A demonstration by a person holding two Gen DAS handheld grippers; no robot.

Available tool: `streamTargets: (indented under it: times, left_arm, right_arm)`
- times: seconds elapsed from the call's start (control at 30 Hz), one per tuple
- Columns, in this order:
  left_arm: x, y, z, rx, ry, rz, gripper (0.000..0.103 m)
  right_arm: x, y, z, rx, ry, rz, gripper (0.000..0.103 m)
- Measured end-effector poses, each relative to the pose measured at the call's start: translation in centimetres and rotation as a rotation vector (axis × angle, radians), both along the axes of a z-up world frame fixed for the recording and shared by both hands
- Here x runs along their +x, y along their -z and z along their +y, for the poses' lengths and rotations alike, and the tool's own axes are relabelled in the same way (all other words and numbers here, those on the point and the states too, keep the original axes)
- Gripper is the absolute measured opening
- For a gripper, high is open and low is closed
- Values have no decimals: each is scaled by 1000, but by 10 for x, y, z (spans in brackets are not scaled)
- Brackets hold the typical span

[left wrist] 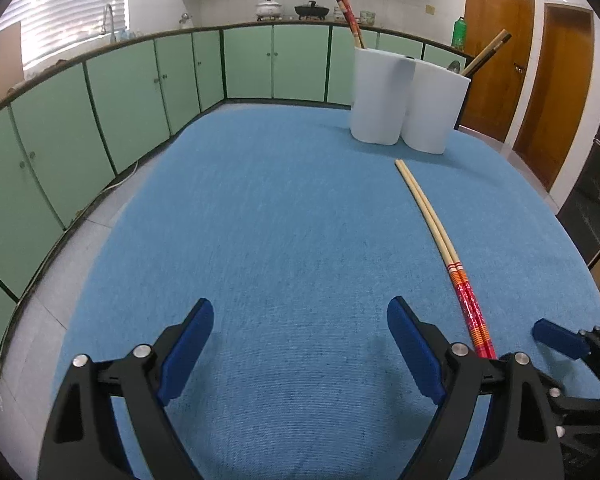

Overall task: Organize utensils
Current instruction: 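Bring both open tools back down over the last red-patterned chopsticks, then grasp a red-patterned chopstick with the right tool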

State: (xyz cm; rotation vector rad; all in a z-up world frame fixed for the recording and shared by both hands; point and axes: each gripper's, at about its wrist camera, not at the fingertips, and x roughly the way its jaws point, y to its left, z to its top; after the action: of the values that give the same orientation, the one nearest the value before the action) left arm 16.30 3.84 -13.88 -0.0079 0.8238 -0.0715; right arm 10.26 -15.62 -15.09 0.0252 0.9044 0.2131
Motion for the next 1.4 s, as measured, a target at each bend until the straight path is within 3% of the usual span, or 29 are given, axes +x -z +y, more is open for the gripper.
streamTargets:
  times: [0.3,0.4,0.57,0.63,0.67,0.9,1.2,1.4]
  left_arm:
    - [2,1,-1,-7,-8,6,87]
    - [2,1,-2,1,-7,6,87]
    - [2,0,-5,17,-6,0,87]
    - [1,1,-6,20,-7,-1,87]
    - [1,1,-6,21,-7,-1,87]
    - [1,1,-13,39,11,-1,87]
    - [-7,-4,-45,-7,91,0,87]
    - [-14,1,-74,-16,150,26,86]
  right_arm:
    - [1,1,3,-71,26,-12,49]
    - [-1,0,-8,-38,38,-7,49]
    - [-5,2,-5,-5,-3,-6,27]
    - [-5,3,-3,8,-13,-3,8]
    - [-4,4,-3,21,-21,4,6]
    - [-8,1,-20,70,20,-4,5]
    - [-13,1,-89,46,230,-12,5]
    - [-5,3,-121,30,261,-16,5]
